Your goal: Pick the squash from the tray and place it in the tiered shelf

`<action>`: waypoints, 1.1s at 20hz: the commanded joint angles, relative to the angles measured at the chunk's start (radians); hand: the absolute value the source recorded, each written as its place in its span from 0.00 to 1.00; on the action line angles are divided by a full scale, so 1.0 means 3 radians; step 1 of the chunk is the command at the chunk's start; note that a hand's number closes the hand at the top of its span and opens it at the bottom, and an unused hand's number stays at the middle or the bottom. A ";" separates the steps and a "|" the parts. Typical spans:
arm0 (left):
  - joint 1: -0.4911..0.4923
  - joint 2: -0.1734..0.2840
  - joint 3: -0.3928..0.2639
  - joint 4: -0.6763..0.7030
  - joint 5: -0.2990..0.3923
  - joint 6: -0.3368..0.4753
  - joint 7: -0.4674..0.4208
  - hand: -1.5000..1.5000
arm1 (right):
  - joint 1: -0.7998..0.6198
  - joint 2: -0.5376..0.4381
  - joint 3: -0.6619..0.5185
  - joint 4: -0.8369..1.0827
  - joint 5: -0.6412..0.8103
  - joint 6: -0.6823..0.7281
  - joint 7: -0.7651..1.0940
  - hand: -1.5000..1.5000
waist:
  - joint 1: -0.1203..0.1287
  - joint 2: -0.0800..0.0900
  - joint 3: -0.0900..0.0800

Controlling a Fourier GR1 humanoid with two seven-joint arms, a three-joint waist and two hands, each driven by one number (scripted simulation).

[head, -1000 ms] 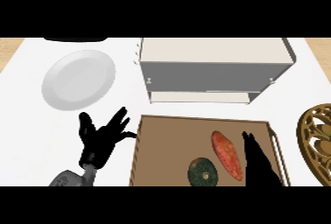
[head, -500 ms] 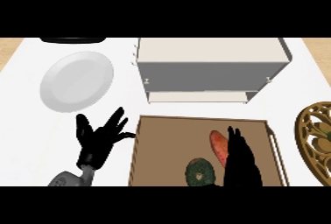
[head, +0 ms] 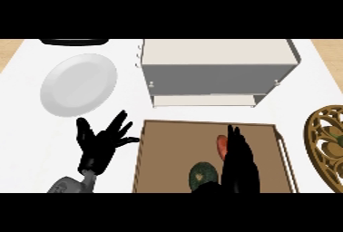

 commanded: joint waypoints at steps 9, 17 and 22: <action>0.0020 0.0428 0.0330 0.0274 -0.0127 0.0133 -0.0109 0.50 | -0.0209 0.0039 0.0299 0.0464 -0.0263 0.0085 -0.0014 1.00 | 0.0088 0.0032 0.0048; -0.0125 0.0377 0.0234 0.0334 -0.0102 0.0098 -0.0032 0.50 | -0.0696 0.0039 0.0770 0.0538 -0.0861 0.0636 -0.0529 1.00 | 0.0250 0.0070 0.0050; -0.0109 0.0463 0.0303 0.0234 -0.0089 0.0165 0.0061 0.50 | -0.1226 0.0040 0.0869 0.0460 -0.1083 0.0375 -0.0555 1.00 | 0.0120 0.0027 0.0050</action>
